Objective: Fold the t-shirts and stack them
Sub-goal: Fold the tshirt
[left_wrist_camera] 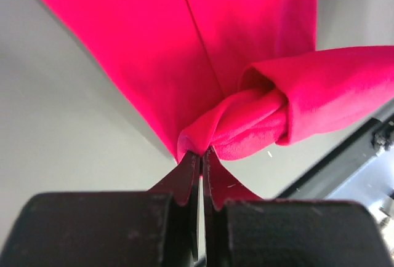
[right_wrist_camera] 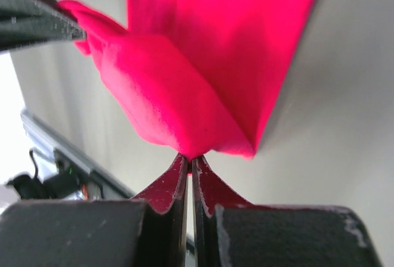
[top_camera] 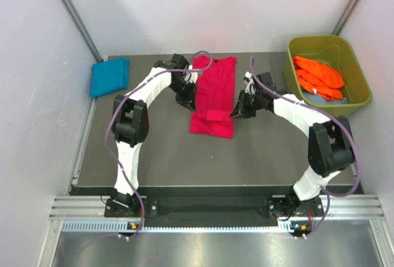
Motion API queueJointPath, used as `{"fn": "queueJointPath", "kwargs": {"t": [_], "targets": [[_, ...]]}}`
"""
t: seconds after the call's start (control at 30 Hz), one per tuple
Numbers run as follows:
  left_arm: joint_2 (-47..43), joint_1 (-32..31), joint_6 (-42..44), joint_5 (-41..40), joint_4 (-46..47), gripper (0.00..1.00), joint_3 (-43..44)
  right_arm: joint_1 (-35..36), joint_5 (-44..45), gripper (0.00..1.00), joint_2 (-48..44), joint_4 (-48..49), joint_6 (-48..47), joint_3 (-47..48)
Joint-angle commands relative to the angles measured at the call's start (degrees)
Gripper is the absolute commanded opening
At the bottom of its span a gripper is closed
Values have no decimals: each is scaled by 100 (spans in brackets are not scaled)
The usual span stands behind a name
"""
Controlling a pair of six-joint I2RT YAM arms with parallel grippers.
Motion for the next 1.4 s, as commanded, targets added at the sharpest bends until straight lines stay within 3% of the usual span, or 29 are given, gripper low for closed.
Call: {"fn": "queueJointPath", "kwargs": {"t": [0.0, 0.13, 0.67, 1.37], "targets": [[329, 54, 280, -89, -171, 0, 739, -157, 2, 0, 333, 416, -242, 675], [717, 133, 273, -124, -188, 0, 1467, -254, 73, 0, 886, 425, -365, 1177], [1727, 414, 202, -335, 84, 0, 2813, -439, 319, 0, 2118, 548, -594, 2312], [1921, 432, -132, -361, 857, 0, 3297, -518, 662, 0, 2760, 627, -743, 3331]]}}
